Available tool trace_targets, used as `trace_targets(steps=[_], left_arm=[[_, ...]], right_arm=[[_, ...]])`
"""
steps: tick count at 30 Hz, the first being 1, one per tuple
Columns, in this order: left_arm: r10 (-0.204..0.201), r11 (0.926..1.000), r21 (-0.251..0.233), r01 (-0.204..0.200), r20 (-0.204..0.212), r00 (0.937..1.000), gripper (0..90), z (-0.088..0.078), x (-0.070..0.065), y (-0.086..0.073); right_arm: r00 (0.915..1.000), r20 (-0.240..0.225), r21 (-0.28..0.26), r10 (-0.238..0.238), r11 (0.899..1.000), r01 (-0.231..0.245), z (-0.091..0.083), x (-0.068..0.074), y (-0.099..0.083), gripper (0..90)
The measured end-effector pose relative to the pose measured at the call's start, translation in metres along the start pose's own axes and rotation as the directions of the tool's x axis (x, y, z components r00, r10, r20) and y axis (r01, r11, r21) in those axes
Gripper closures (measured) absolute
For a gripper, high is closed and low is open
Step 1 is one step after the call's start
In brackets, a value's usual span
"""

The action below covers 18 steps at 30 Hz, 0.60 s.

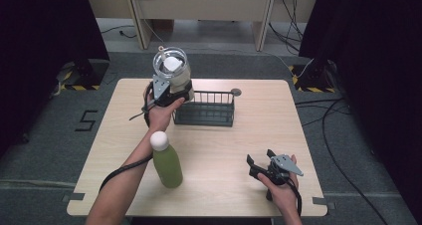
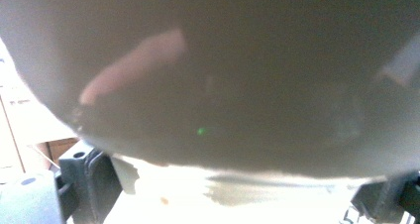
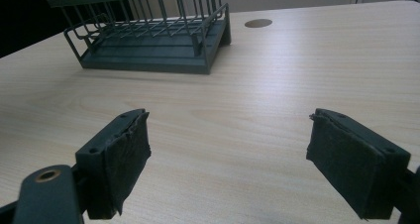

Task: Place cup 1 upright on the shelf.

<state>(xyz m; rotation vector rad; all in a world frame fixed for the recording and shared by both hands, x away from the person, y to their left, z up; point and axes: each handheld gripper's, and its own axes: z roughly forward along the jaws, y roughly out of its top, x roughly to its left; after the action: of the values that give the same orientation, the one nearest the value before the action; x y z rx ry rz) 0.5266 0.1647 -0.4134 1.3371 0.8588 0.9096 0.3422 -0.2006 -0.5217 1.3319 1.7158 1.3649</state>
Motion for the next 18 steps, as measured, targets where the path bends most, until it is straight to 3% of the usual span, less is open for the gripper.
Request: trace_targets(steps=[18], left_arm=[[0.009,0.9995,0.031,-0.010,0.023,0.9997,10.0,0.0043,0.0041,-0.0082]], right_arm=[[1.0000,-0.001,0.003,0.003,1.000,-0.003,0.0003,0.0000,0.0001,16.1]])
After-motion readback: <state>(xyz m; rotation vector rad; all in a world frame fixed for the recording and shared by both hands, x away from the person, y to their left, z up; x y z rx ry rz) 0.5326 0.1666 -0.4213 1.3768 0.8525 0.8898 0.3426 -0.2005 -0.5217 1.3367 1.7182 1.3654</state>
